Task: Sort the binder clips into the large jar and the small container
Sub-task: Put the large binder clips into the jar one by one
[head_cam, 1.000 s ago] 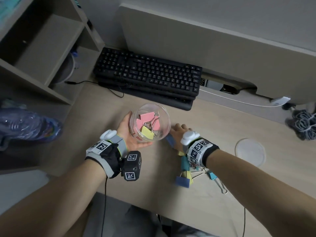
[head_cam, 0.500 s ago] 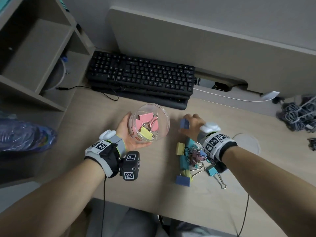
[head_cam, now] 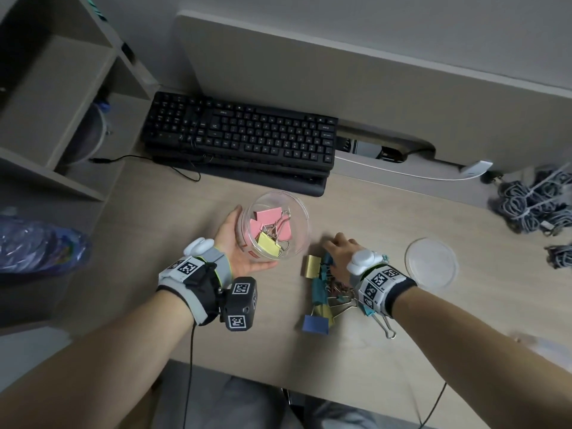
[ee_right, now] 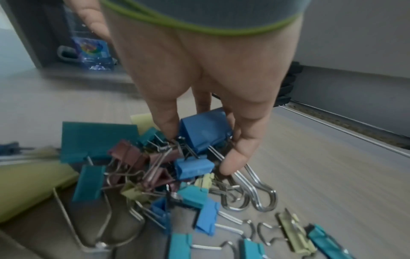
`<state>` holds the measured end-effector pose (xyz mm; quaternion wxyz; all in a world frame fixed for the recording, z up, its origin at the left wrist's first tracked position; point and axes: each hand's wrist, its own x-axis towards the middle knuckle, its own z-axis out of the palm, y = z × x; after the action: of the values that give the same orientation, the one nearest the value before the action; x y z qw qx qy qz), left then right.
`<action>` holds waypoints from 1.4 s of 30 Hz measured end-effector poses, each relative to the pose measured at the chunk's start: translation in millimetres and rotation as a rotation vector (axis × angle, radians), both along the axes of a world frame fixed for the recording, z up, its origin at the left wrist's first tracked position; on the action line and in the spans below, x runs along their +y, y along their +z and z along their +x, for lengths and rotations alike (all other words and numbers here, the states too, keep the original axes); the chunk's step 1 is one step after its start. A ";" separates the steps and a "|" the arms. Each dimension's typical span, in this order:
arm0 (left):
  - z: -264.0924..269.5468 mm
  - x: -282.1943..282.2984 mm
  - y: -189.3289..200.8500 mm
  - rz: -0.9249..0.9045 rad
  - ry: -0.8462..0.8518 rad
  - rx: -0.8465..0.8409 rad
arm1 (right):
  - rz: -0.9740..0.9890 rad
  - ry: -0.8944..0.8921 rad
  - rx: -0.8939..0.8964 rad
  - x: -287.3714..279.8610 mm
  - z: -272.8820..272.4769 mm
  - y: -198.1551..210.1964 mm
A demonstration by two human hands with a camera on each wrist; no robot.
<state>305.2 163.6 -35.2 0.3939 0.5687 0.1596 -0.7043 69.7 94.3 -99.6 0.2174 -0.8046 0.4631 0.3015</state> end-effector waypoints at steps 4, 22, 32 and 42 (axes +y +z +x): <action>-2.9 3.2 -2.7 0.017 0.023 -0.018 | 0.000 -0.062 0.013 -8.1 -0.9 4.3; -23.7 10.0 0.3 0.004 0.019 -0.018 | -0.041 -0.159 0.087 -31.9 -0.9 10.5; -29.7 -5.0 -0.7 -0.006 -0.003 -0.009 | -0.141 -0.586 -0.225 -67.7 -40.4 66.1; -36.7 -22.7 2.1 -0.024 -0.037 -0.023 | -0.184 -0.652 -0.616 -75.0 -35.1 125.7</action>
<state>268.6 140.9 -33.1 0.3892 0.5749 0.1361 -0.7068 34.5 19.4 26.1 0.3563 -0.6848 0.6308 -0.0783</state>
